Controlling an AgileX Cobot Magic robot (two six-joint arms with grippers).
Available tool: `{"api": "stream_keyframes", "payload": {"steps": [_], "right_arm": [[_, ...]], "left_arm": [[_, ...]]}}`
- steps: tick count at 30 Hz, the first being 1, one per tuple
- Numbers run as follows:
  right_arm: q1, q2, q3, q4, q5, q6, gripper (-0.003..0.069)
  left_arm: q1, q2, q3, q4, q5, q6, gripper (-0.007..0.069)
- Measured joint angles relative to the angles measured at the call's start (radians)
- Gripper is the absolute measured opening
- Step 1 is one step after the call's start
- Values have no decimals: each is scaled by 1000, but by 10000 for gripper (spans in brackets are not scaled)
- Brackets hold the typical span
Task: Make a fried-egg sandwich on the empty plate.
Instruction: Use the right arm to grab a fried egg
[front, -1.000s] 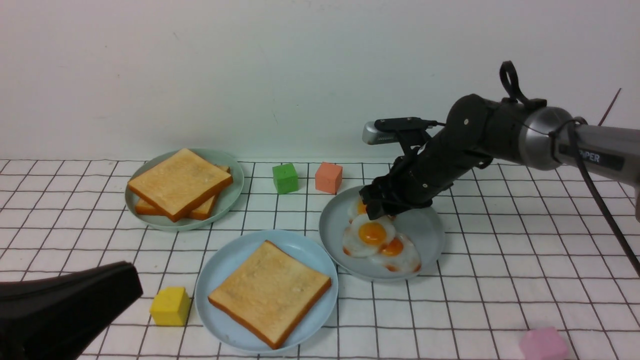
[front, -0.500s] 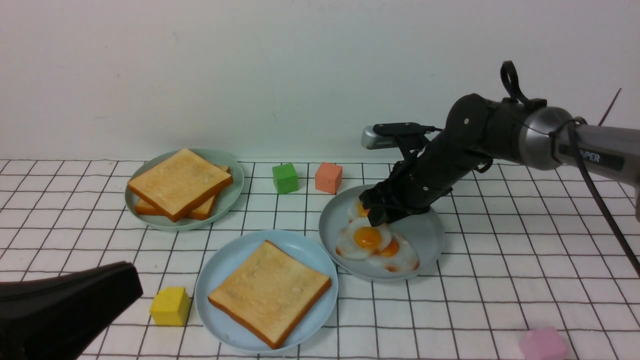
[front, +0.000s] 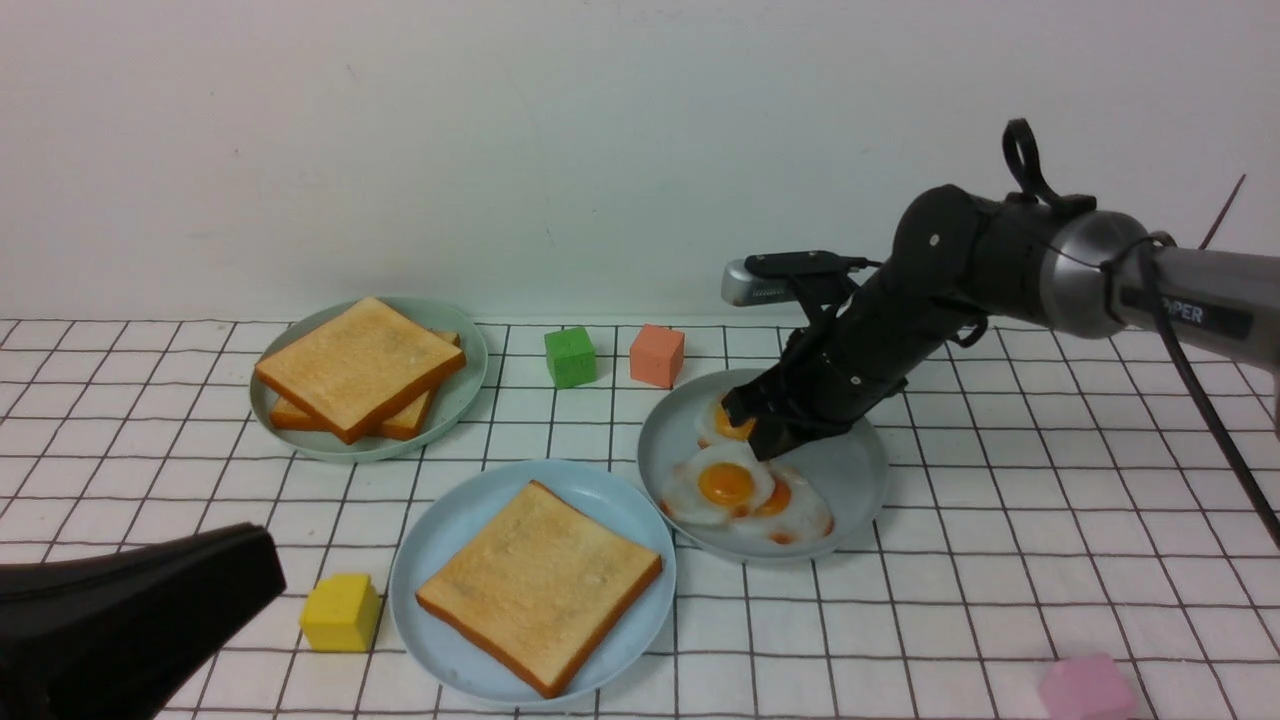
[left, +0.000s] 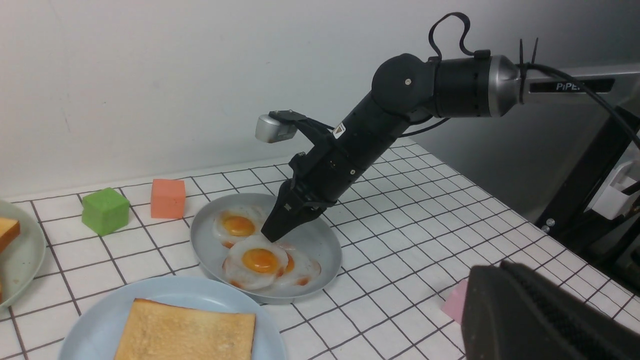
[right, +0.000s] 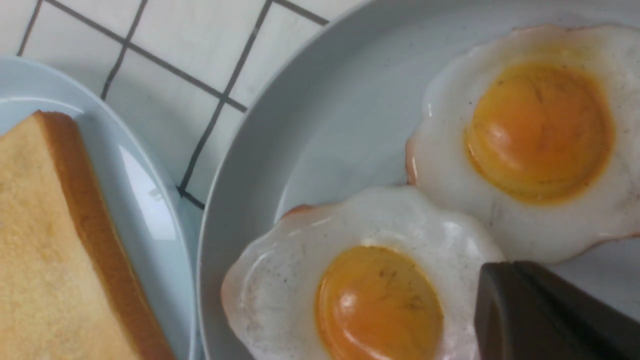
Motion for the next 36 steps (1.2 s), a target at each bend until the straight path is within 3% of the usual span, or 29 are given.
{"api": "stream_keyframes", "payload": {"steps": [11,16,23,24,27,36], "right_arm": [[0,-126,0,-30,104,6,-11],[0,-113,0,-39,145,115,6],[11,-41,0,-41,69,175,197],[13,-29,0,-40,48,176,257],[18,-18,0,-34,17,176,343],[27,19,0,-23,-54,176,367]], "left_arm": [[0,0,0,0,59,0,-10],[0,0,0,0,68,0,-10],[0,0,0,0,70,0,-6],[0,0,0,0,70,0,-5],[0,0,0,0,71,0,-3],[0,0,1,0,71,0,2]]}}
